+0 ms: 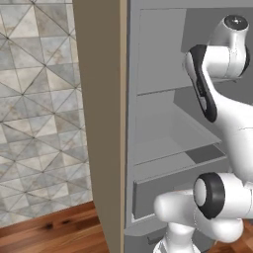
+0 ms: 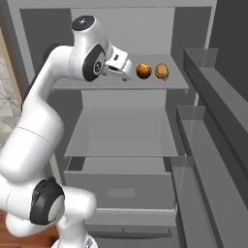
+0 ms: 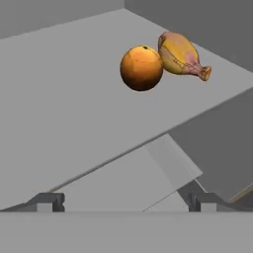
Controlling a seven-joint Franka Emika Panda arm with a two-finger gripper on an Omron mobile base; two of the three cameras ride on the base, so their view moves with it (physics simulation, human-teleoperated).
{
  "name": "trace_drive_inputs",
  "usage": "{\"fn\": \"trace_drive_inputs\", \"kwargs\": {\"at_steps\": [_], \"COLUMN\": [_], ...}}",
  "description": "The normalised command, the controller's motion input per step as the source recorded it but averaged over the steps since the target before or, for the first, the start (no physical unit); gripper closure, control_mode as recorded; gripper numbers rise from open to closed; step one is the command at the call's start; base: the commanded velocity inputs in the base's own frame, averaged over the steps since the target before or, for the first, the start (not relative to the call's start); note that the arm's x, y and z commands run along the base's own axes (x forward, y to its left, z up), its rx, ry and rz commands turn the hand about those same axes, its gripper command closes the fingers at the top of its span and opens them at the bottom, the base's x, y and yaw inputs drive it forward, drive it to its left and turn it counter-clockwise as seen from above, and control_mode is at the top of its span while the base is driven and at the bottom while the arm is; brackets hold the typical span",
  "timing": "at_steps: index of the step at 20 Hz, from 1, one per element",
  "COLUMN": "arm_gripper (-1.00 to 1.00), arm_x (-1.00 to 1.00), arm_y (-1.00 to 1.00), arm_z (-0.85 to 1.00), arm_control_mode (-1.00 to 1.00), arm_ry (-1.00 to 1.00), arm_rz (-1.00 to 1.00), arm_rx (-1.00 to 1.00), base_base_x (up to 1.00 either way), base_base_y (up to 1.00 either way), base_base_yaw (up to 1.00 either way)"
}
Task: Open the fridge, remove the orange, squash, and chicken drumstick, and place them on any counter.
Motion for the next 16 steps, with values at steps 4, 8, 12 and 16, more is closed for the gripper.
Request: {"fn": "trace_drive_inputs", "kwargs": {"at_steps": [4,8,12,16], "arm_gripper": [-1.0,-1.0,-1.0,-1.0], "arm_x": [0.79,0.76,0.7,0.72], "arm_y": [-0.39,-0.38,-0.33,-0.22], "arm_z": [-0.04,-0.05,0.0,0.0], "arm_control_mode": [-1.0,-1.0,-1.0,-1.0], "arm_ry": [-0.09,0.0,0.01,0.02], "arm_rz": [-0.13,-0.09,-0.06,-0.01], "arm_rx": [-0.16,-0.07,0.0,0.0], "base_base_x": [0.0,0.0,0.0,0.0], "base_base_y": [0.0,0.0,0.0,0.0], "base_base_yaw": [0.0,0.0,0.0,0.0]}}
